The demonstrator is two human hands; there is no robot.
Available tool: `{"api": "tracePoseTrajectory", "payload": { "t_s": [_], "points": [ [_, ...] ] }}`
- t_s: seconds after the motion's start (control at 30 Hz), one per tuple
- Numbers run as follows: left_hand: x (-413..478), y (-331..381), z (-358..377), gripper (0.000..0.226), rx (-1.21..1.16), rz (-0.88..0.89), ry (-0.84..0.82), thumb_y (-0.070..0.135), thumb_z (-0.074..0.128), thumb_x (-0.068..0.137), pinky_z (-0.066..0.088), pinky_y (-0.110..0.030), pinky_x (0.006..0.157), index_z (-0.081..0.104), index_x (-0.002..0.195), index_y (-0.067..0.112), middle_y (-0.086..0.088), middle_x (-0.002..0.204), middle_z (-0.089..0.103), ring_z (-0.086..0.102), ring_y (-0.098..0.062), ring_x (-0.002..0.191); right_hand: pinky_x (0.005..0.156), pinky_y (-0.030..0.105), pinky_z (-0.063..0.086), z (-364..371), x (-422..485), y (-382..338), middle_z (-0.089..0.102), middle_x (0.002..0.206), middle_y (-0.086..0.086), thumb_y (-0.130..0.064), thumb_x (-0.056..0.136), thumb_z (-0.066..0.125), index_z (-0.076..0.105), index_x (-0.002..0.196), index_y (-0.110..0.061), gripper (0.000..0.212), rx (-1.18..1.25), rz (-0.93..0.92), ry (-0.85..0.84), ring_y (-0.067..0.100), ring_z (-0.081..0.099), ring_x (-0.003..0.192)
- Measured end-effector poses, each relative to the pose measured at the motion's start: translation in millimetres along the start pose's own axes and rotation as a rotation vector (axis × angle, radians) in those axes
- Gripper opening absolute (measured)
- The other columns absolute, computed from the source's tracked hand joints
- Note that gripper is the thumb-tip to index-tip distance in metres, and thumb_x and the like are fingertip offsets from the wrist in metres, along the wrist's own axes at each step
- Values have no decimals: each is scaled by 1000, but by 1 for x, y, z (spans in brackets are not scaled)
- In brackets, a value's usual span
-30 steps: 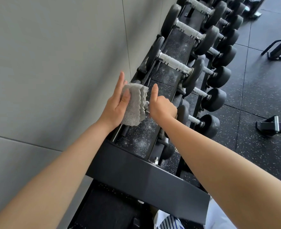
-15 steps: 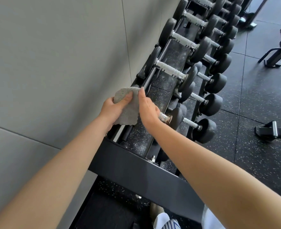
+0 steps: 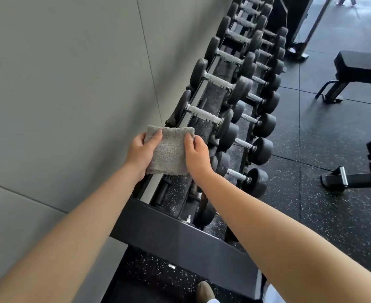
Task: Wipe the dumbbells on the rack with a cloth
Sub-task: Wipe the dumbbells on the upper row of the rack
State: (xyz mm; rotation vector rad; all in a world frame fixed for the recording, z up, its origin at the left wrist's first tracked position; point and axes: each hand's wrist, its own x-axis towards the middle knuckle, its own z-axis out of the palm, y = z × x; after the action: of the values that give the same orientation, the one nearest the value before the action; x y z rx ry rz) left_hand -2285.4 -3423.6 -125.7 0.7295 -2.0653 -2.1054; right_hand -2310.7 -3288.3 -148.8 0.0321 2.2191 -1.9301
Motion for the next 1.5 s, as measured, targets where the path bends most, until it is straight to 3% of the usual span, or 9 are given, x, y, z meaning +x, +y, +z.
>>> {"api": "tracePoseTrajectory", "payload": {
  "t_s": [0.3, 0.5, 0.63, 0.77, 0.9, 1.07, 1.37, 1.43, 1.5],
  "points": [
    [21, 12, 65, 22, 263, 266, -48, 48, 55, 92, 51, -34, 77, 59, 92, 26, -2, 94, 64, 62, -18, 89, 68, 31, 41, -62, 23, -1, 46, 74, -8, -40, 105, 40, 46, 82, -22, 29, 11, -64, 103, 9, 44, 68],
    [38, 14, 110, 29, 477, 383, -25, 42, 46, 98, 35, -12, 57, 52, 89, 15, 8, 73, 48, 45, -2, 67, 70, 29, 42, -99, 56, 9, 49, 79, -7, -37, 105, 40, 50, 95, -12, 29, -3, -64, 143, 8, 46, 72],
    [63, 12, 137, 35, 498, 393, -7, 43, 46, 98, 34, -12, 55, 53, 87, 10, 7, 69, 47, 43, -4, 62, 68, 27, 40, -117, 84, 15, 47, 79, -6, -38, 105, 39, 51, 96, -9, 32, 21, -35, 157, 9, 45, 72],
    [90, 7, 161, 44, 517, 388, 2, 47, 47, 96, 39, -25, 60, 55, 87, 4, 3, 69, 48, 45, -9, 63, 72, 30, 44, -130, 116, 21, 51, 82, -3, -40, 105, 40, 53, 101, -3, 38, 13, -1, 175, 10, 48, 75],
    [115, 2, 178, 40, 538, 389, 56, 46, 52, 94, 37, -19, 56, 55, 83, 7, 6, 66, 49, 44, -5, 59, 76, 39, 48, -136, 144, 25, 54, 83, -3, -44, 103, 40, 52, 103, -6, 40, -37, 43, 177, 12, 51, 78],
    [141, -2, 187, 37, 573, 395, 89, 47, 55, 92, 31, -14, 51, 53, 80, 12, 9, 63, 46, 42, -2, 56, 69, 38, 42, -134, 170, 27, 50, 76, -7, -45, 104, 37, 49, 97, -10, 38, -109, 69, 194, 11, 47, 69],
    [167, -22, 190, 44, 663, 388, 41, 50, 53, 92, 33, -20, 54, 58, 101, 7, 10, 72, 45, 48, -9, 68, 59, 33, 37, -129, 187, 41, 54, 80, -5, -46, 105, 30, 44, 97, -19, 31, -291, 123, 271, 17, 54, 75],
    [168, -24, 190, 45, 689, 390, 39, 50, 51, 93, 34, -21, 54, 58, 104, 6, 10, 72, 44, 47, -10, 69, 65, 34, 41, -121, 187, 39, 58, 91, -5, -44, 106, 31, 44, 105, -22, 26, -310, 145, 320, 19, 57, 85],
    [169, -25, 192, 44, 714, 367, 51, 50, 50, 94, 33, -26, 55, 58, 105, 8, 8, 73, 43, 46, -14, 71, 89, 38, 44, -113, 189, 37, 54, 118, -2, -36, 106, 37, 46, 124, -24, 24, -303, 124, 439, 17, 52, 106]
  ]
}}
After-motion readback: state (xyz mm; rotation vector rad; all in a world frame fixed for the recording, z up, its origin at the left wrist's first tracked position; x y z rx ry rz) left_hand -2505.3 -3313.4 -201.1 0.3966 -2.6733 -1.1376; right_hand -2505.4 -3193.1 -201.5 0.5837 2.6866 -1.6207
